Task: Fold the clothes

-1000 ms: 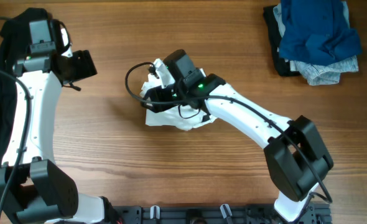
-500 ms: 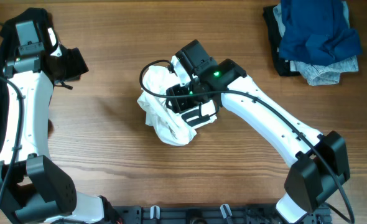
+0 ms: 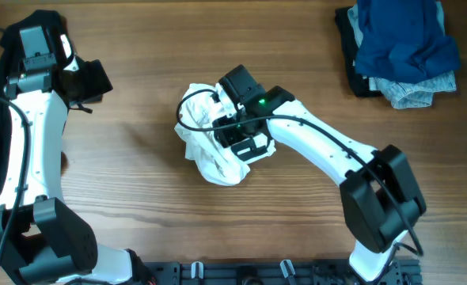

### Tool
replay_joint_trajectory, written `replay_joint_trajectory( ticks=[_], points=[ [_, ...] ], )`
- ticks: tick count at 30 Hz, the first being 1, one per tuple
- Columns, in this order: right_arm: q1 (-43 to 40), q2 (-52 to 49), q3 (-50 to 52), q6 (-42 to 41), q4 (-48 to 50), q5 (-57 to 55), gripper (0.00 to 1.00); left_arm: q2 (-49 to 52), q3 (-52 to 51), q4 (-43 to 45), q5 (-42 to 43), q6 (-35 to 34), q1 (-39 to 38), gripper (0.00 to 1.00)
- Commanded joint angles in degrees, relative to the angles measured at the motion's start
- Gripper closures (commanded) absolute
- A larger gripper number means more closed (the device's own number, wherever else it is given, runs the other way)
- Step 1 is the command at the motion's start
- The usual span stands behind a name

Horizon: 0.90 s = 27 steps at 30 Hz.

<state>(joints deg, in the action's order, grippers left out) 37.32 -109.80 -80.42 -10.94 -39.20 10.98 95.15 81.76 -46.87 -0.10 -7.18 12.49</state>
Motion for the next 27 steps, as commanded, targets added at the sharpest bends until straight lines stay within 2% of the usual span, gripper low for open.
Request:
replay_joint_trajectory(
  ticks=[1, 6, 12, 13, 14, 20, 21, 27],
  points=[
    [0.09, -1.88, 0.52, -1.29, 2.62, -6.25, 0.44, 0.61, -0.13, 0.15, 0.7, 0.26, 0.22, 0.18],
    [-0.28, -4.04, 0.52, -2.73, 5.16, -9.27, 0.46, 0.61, -0.11, 0.15, 0.7, 0.26, 0.22, 0.18],
    [-0.28, -5.01, 0.48, -2.71, 9.14, -8.35, 0.54, 0.61, -0.11, 0.15, 0.68, 0.26, 0.22, 0.18],
    [-0.28, -4.98, 0.33, -2.71, 9.86, -8.07, 0.57, 0.61, -0.11, 0.15, 0.68, 0.26, 0.22, 0.18],
    [-0.28, -4.98, -0.46, -2.73, 10.34, -7.96, 0.65, 0.61, -0.11, 0.15, 0.68, 0.26, 0.22, 0.18],
    [-0.26, -4.96, -5.07, -2.73, 11.02, -6.47, 0.86, 0.61, -0.11, 0.22, 0.68, 0.26, 0.22, 0.18],
    [-0.26, -4.96, -5.49, -3.65, 12.66, -6.45, 0.96, 0.61, -0.13, 0.26, 0.68, 0.26, 0.22, 0.18],
    [-0.22, -4.96, -5.77, -10.51, 20.37, -2.62, 0.96, 0.66, -0.13, 0.85, 0.68, 0.26, 0.22, 0.18]
  ],
)
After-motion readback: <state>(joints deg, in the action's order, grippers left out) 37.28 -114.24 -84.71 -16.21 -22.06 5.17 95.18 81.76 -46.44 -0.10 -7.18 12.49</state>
